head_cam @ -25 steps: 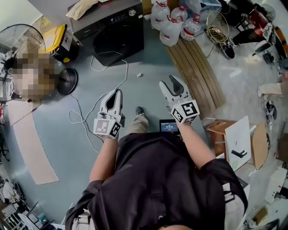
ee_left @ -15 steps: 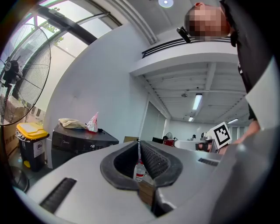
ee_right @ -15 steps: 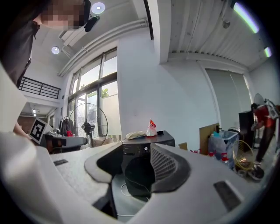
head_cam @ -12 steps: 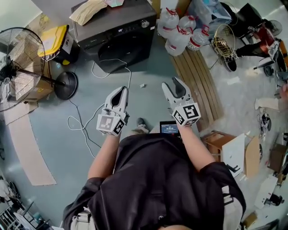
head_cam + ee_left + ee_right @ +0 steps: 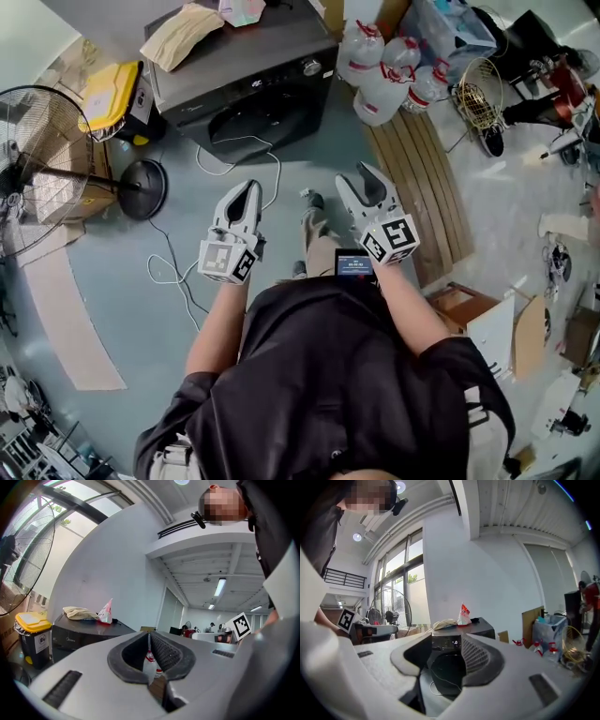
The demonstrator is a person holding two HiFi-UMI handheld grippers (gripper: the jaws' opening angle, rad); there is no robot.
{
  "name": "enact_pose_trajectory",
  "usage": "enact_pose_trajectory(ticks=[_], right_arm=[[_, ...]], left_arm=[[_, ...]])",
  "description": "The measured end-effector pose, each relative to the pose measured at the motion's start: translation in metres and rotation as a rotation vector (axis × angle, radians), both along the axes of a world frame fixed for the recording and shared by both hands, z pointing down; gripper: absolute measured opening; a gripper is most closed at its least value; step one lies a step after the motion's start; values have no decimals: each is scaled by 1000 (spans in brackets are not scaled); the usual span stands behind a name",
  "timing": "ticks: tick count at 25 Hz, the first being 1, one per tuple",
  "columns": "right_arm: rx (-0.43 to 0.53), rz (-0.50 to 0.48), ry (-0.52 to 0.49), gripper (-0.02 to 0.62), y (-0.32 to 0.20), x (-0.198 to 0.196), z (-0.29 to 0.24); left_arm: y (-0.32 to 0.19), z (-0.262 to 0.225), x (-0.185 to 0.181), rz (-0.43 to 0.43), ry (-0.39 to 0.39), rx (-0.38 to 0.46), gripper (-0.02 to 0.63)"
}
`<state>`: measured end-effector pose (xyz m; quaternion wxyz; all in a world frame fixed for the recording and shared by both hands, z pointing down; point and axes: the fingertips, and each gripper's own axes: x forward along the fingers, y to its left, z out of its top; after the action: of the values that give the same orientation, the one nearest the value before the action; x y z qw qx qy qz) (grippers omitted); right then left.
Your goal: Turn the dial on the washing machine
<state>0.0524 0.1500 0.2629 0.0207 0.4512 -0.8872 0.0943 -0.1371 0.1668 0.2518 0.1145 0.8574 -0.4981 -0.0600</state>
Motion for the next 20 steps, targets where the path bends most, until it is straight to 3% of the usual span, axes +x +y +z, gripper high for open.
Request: enact_pose_trajectory(ticks=[5, 10, 20], right_arm=[[-10, -49, -14, 181, -75, -3, 11], [-34, -72, -26, 209, -165, 6, 17], [-106, -129, -12, 271, -279, -5, 66]], left_arm=[[-68, 4, 7, 0, -17, -27, 11], [-142, 3, 28, 46, -98, -19, 11], [-244, 11, 40, 10, -88, -49, 11]])
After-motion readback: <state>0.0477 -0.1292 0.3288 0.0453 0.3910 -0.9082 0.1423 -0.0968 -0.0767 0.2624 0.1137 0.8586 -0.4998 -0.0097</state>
